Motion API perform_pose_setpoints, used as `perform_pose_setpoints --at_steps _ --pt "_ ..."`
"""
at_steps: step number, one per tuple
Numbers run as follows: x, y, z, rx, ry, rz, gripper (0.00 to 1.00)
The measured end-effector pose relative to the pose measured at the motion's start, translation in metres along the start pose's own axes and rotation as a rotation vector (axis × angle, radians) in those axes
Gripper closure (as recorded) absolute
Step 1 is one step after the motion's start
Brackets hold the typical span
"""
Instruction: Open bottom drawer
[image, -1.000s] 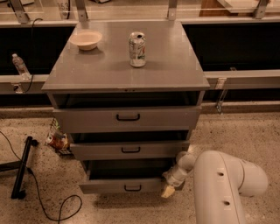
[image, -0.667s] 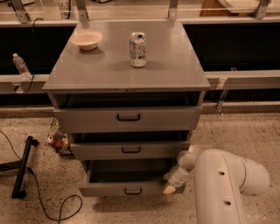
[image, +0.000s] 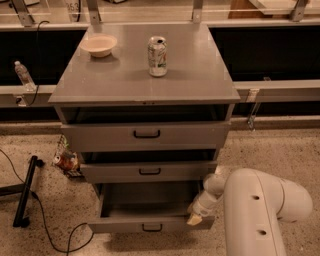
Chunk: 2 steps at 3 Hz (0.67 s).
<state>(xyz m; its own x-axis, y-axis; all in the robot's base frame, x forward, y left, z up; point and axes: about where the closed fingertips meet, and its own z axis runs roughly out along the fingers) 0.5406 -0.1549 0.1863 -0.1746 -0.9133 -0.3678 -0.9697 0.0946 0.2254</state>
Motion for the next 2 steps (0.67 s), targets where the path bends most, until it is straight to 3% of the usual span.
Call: perform_pose_setpoints --at_steps 1,2 --pt "0.0 0.0 0.0 0.0 0.0 0.0 0.75" --pt "0.002 0.016 -0.004 -0.029 0.005 0.031 0.52"
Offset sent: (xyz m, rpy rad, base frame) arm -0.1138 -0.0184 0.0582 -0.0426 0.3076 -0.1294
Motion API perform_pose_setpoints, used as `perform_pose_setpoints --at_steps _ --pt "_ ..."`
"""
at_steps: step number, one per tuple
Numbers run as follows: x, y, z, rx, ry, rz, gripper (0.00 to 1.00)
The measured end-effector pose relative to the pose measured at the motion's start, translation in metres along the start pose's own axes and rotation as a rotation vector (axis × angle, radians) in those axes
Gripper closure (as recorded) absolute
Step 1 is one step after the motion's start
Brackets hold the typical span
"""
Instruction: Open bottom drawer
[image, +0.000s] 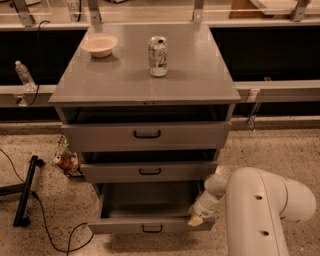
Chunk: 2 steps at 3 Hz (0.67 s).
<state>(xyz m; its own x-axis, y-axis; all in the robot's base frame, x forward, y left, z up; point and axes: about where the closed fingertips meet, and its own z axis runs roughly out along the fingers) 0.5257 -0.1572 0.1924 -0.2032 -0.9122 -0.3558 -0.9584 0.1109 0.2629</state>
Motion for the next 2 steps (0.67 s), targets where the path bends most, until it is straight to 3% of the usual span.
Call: perform_pose_setpoints --at_steps 1,2 --pt "0.0 0.0 0.0 0.0 0.0 0.0 0.28" --pt "0.003 0.025 -0.005 -0.041 0.003 0.047 0.04"
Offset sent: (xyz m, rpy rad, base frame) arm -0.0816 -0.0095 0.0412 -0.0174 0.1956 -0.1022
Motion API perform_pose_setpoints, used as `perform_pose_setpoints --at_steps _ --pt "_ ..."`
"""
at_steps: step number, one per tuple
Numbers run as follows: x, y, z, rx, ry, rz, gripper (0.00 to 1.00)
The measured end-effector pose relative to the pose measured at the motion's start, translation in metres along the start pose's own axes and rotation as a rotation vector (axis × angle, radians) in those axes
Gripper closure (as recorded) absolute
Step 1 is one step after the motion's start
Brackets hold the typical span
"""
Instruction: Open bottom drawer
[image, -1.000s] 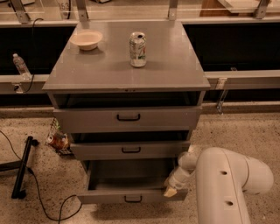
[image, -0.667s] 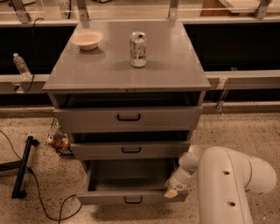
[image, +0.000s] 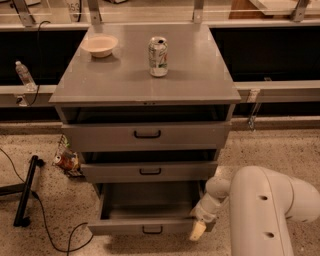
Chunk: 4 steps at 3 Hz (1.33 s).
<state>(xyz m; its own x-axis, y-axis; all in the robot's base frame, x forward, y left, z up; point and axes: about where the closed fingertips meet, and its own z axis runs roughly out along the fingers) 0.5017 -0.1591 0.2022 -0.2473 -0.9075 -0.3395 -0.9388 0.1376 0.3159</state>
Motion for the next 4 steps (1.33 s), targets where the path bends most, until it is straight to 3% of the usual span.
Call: perform_pose_setpoints --at_steps 1,4 --pt "0.003 0.021 0.0 -0.024 0.0 0.017 0.0" --pt "-0.021 -0.008 0.01 0.066 -0.036 -0.133 0.0"
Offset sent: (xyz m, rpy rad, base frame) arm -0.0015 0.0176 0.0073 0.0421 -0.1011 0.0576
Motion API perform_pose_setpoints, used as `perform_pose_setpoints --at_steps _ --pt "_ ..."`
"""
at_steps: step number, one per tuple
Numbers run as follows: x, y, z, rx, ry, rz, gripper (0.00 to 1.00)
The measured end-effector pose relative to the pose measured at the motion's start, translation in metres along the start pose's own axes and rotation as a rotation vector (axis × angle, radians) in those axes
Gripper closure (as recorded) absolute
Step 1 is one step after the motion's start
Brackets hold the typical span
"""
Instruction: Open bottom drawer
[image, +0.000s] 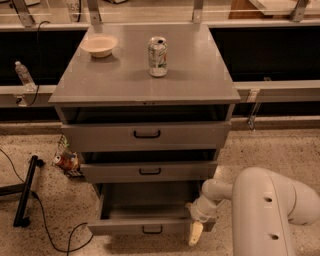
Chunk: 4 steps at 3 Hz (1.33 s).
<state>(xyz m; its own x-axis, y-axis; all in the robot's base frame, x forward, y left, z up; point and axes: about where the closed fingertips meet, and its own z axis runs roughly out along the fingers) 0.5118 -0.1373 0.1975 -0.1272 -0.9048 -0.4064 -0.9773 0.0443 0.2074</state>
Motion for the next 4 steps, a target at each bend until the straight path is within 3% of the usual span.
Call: perform_pose_setpoints --at_steps 2,4 --pt "0.02 -0.018 0.028 0.017 0.038 -0.025 0.0" --pt "0.036 0.012 0.007 -0.043 0.085 0.05 0.47"
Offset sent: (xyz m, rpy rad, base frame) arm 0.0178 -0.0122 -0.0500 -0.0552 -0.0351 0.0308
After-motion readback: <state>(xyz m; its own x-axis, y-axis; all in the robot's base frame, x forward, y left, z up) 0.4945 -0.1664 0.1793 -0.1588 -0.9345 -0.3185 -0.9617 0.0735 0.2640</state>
